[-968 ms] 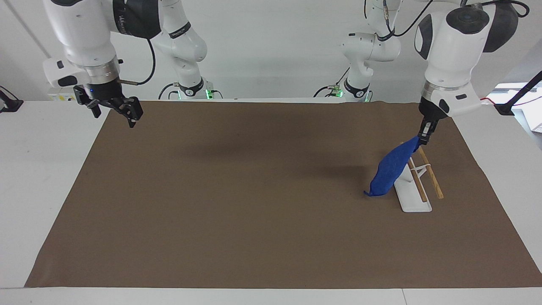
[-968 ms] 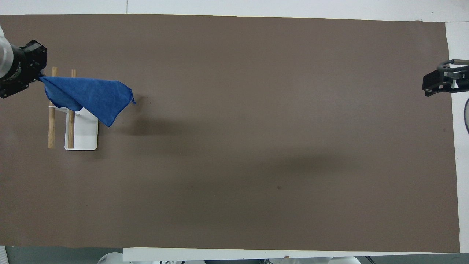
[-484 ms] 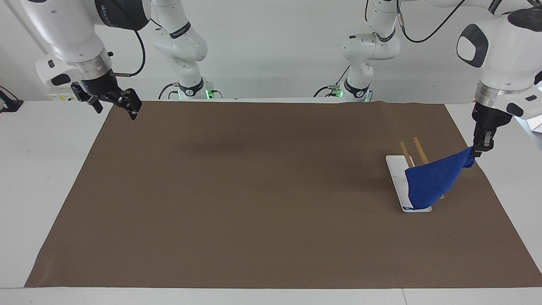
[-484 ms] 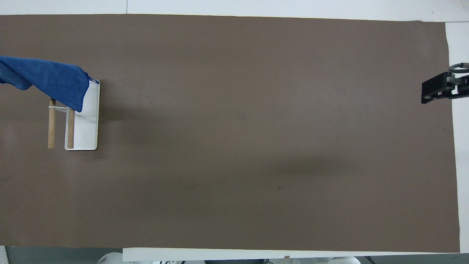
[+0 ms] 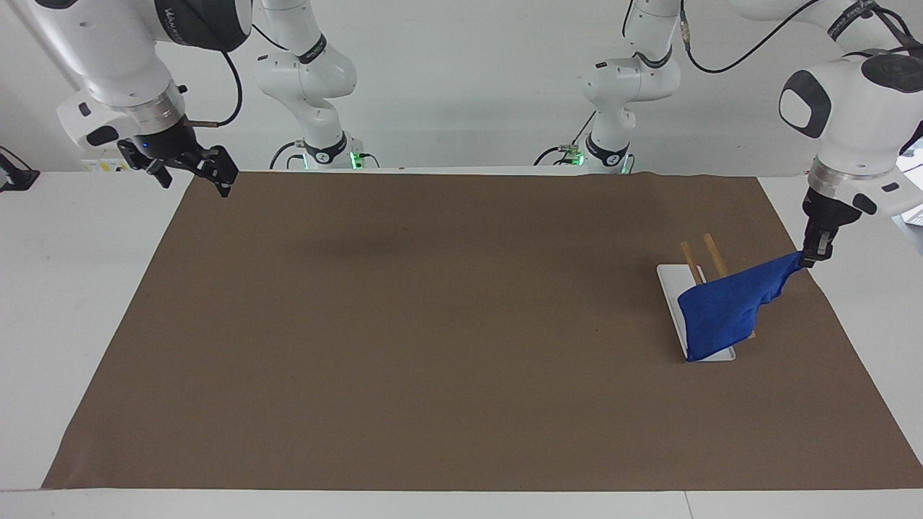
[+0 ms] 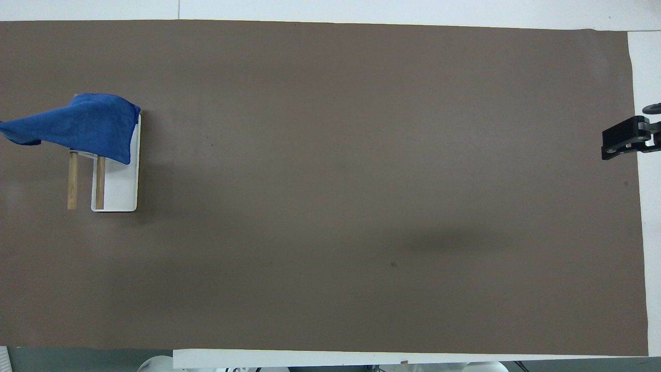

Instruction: Right arm passes towel to left arm to hang

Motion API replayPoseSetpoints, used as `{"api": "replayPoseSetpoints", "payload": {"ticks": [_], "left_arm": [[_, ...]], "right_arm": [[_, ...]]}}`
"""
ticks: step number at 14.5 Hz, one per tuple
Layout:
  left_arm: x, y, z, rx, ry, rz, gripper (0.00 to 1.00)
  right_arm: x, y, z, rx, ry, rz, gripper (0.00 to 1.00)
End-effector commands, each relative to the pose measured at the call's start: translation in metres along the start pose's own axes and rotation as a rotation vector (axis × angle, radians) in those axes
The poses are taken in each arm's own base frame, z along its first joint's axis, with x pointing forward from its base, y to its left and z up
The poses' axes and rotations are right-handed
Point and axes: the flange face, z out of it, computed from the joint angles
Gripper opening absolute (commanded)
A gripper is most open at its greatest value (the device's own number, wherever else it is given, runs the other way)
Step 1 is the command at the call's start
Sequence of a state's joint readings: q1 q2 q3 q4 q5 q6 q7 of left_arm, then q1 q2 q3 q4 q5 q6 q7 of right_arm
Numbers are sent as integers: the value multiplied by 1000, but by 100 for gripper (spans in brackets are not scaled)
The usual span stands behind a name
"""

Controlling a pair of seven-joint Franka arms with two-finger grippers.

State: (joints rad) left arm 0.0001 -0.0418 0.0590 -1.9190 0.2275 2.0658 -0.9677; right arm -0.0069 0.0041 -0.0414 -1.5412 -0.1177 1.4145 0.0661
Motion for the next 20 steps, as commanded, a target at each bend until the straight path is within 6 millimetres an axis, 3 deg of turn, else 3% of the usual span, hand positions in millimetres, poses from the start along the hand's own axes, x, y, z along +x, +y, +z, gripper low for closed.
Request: {"api": "replayPoseSetpoints", "payload": {"ticks": [1, 5, 9, 12, 14, 15, 16, 17, 20], "left_arm": [[-11, -15, 4, -8, 12, 23, 1], [-1, -37, 40, -31, 29, 20, 1], [10, -49, 63, -13, 29, 2, 1], [-2, -60, 87, 74, 74, 88, 3], [-3, -59, 86, 81, 71, 94, 33], [-4, -58, 85, 88, 67, 96, 67], [-5, -53, 84, 84, 67, 102, 92], [-2, -49, 79, 80, 73, 99, 100], [-14, -32, 63, 73, 78, 134, 100]], "right_arm": [[-13, 2, 5, 56, -34, -19, 100], [-14, 12, 2, 63, -33, -8, 100], [-13, 3, -1, 60, -23, -21, 100], [-13, 1, -4, 61, -13, -27, 100], [-13, 1, -3, 61, -13, -29, 100], [-12, 6, -3, 64, -9, -21, 100], [-11, 5, -4, 84, -1, -24, 100], [-12, 2, -3, 114, -11, -28, 100], [-15, 0, 0, 124, -34, -45, 100]]}}
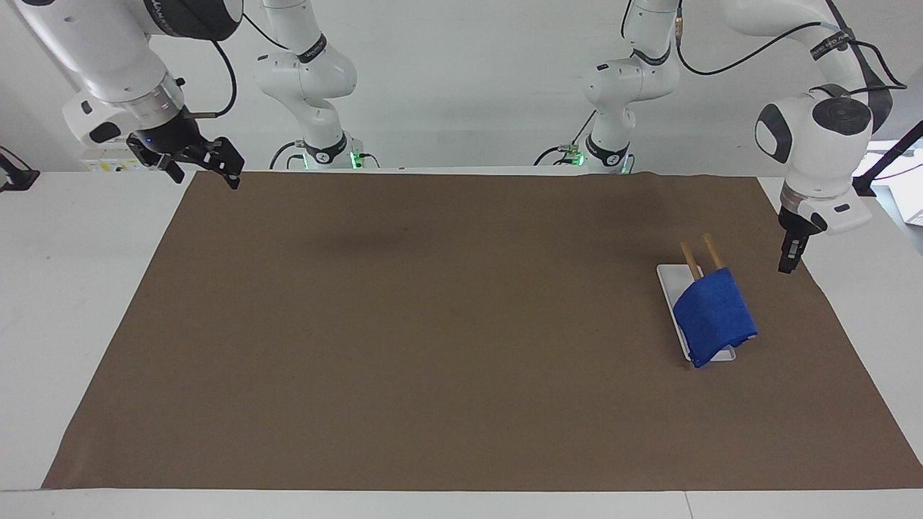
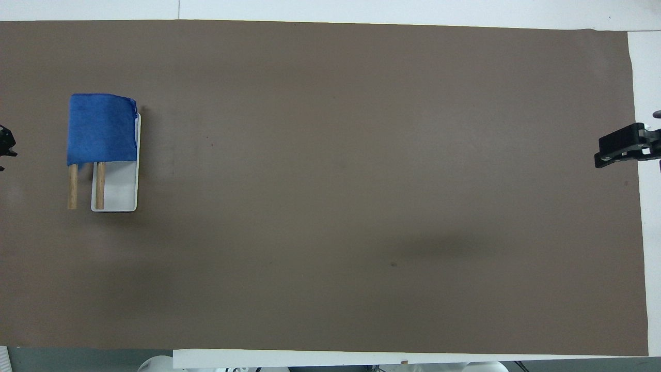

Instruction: Right arm passes towel to left arm to hang

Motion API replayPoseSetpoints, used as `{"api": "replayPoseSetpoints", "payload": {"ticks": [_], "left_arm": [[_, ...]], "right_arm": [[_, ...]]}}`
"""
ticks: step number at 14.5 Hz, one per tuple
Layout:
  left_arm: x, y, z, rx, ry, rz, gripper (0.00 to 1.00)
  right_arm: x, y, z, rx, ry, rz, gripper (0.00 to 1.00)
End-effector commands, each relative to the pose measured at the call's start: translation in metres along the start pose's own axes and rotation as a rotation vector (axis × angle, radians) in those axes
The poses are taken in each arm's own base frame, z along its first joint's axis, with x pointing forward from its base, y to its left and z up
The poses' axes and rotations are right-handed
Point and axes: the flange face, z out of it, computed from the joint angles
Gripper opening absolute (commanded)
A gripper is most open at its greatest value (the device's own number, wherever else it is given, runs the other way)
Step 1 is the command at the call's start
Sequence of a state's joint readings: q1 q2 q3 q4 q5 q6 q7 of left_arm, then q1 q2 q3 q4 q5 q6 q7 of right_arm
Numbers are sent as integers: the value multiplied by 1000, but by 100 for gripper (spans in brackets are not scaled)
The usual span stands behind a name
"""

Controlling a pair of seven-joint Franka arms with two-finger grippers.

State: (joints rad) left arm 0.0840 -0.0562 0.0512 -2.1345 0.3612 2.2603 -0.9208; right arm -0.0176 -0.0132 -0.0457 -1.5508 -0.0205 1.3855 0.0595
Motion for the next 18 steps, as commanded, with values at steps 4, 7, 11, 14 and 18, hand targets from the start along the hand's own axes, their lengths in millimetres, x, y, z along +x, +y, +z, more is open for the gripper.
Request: {"api": "replayPoseSetpoints", "payload": {"ticks": [4, 7, 11, 14, 18], "left_arm": [[-25, 26, -63, 61, -77, 84, 100], [-22, 38, -111, -38, -244, 213, 100], [-7, 30, -158, -75, -339, 530, 100], [8, 45, -185, -120, -390, 642, 100], [2, 50, -189, -132, -409, 737, 100]], "right_arm": [[-5, 6, 3, 29, -10, -50, 100], [-6, 12, 4, 31, -7, -55, 100], [-10, 21, 14, 36, -13, -52, 100], [-12, 22, 16, 34, -17, -52, 100], [-11, 22, 16, 34, -14, -50, 100]]}}
